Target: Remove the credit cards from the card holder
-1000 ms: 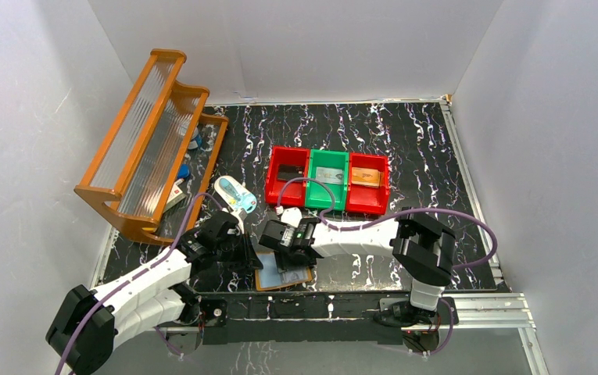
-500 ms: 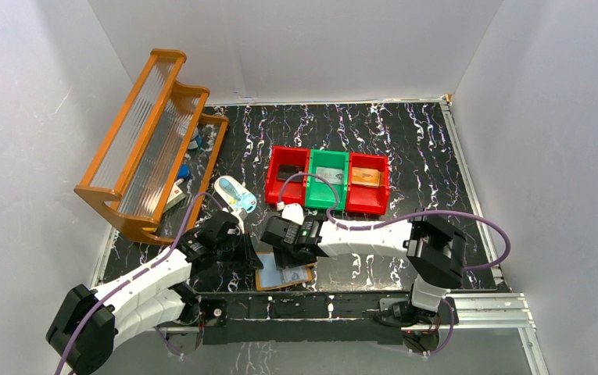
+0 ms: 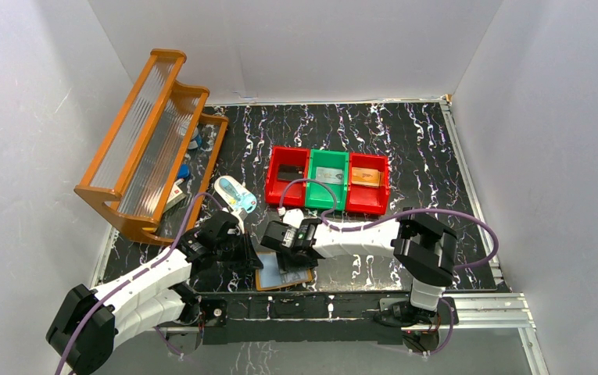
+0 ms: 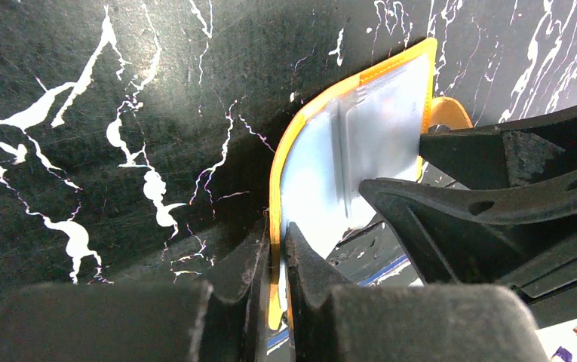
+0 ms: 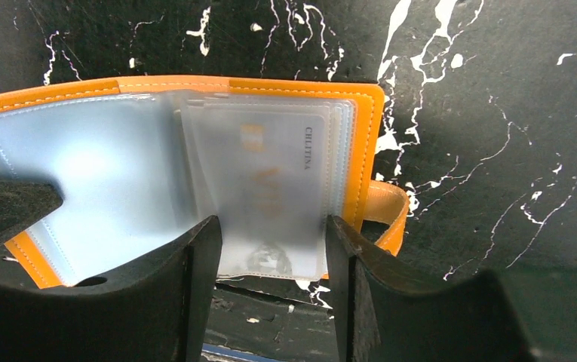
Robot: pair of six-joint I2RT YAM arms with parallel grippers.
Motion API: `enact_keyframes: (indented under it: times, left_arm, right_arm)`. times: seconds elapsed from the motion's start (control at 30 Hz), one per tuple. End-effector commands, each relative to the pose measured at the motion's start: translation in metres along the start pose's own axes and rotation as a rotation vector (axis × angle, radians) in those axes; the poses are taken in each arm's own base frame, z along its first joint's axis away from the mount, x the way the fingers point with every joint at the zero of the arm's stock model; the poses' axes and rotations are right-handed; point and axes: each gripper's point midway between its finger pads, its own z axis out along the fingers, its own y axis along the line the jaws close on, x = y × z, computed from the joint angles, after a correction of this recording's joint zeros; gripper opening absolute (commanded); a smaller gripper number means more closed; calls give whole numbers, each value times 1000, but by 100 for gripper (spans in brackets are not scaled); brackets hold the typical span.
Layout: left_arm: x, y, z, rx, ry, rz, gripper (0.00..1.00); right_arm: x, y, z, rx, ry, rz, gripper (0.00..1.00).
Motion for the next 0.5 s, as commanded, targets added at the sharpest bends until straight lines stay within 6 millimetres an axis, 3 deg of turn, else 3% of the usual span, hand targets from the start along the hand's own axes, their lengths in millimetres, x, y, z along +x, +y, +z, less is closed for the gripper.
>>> enact_keyframes:
  times: [0.0, 0.47]
  left_arm:
    - [-2, -2, -1, 0, 0, 12, 1]
    - [-3, -3, 0, 2, 1, 12, 1]
  right_arm:
    - [-15, -2, -10, 41, -46, 14, 56]
    - [-22, 13, -26, -2, -67, -10, 56]
